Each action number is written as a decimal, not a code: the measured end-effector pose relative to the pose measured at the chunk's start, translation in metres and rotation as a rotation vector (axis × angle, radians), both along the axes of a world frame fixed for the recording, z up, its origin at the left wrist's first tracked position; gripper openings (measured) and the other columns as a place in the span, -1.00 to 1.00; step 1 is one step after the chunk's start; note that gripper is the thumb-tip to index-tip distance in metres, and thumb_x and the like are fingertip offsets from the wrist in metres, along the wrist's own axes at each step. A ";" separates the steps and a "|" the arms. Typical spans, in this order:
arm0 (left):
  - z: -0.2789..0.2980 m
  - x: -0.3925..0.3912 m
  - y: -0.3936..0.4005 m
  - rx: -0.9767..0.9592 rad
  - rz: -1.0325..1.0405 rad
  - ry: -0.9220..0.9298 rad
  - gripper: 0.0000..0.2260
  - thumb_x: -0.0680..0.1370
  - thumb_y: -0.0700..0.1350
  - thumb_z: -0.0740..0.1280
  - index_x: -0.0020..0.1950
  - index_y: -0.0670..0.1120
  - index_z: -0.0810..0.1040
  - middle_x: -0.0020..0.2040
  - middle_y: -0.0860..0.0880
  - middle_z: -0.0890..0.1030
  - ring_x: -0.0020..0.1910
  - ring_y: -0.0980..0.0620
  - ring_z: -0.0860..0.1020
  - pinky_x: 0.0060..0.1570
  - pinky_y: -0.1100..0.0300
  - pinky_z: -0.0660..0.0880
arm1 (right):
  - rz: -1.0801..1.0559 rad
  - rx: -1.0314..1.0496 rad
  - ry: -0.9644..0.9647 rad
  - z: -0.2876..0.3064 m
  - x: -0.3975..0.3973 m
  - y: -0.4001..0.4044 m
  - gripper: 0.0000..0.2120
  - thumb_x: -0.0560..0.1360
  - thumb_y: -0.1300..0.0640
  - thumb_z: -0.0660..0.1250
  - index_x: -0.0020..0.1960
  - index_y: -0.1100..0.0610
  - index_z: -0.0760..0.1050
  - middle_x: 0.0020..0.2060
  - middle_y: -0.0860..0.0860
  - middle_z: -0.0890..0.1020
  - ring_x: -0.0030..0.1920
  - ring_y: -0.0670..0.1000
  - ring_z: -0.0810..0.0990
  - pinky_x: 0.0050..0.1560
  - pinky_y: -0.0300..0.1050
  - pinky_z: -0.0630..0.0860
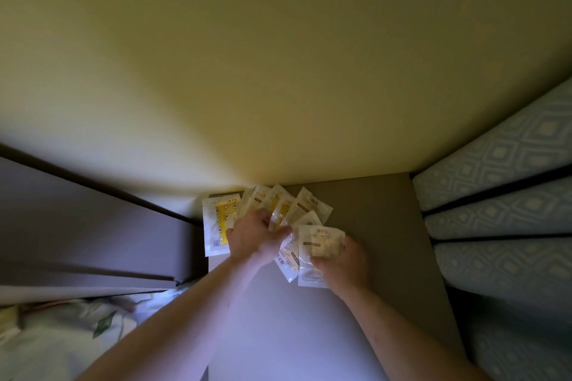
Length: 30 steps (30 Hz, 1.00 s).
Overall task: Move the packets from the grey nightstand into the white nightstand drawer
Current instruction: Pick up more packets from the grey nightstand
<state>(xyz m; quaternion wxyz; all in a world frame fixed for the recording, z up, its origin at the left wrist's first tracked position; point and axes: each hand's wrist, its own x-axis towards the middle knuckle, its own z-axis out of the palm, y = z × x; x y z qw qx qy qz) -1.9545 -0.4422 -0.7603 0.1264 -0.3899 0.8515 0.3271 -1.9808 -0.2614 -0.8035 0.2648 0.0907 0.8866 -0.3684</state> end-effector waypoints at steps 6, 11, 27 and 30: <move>-0.001 0.029 0.002 0.274 0.145 0.197 -0.56 0.42 0.09 0.58 -0.40 -0.03 0.37 -0.53 0.14 0.32 -0.42 0.06 0.30 -0.35 0.18 0.24 | -0.199 -0.272 -0.141 0.020 0.016 0.038 -0.69 0.30 0.19 0.67 -0.01 0.14 0.66 -0.12 0.00 0.74 -0.15 -0.07 0.72 -0.24 -0.19 0.65; 0.007 0.066 -0.005 0.153 0.087 0.150 -0.62 0.49 0.07 0.49 -0.32 -0.10 0.41 -0.45 0.07 0.43 -0.39 0.03 0.39 -0.35 0.16 0.32 | -0.295 -0.309 -0.182 0.044 0.038 0.077 -0.70 0.34 0.21 0.64 -0.01 0.06 0.61 -0.07 0.02 0.69 -0.10 -0.01 0.67 -0.20 -0.02 0.63; 0.008 0.032 -0.005 -0.105 -0.204 -0.017 -0.73 0.61 0.07 0.37 0.26 0.03 0.63 0.29 -0.04 0.48 0.29 -0.10 0.36 0.24 0.03 0.38 | -0.105 -0.203 -0.054 0.050 0.048 0.086 -0.74 0.41 0.11 0.60 0.06 0.02 0.64 -0.11 -0.12 0.71 -0.07 -0.02 0.71 -0.13 -0.03 0.69; 0.011 0.037 -0.002 -0.050 -0.175 0.028 -0.77 0.59 0.05 0.39 0.17 -0.02 0.66 0.17 -0.06 0.64 0.19 -0.12 0.54 0.17 0.02 0.52 | -0.120 -0.216 -0.037 0.058 0.050 0.088 -0.77 0.41 0.13 0.60 0.00 0.01 0.62 -0.18 -0.20 0.67 -0.16 -0.15 0.67 -0.23 -0.18 0.64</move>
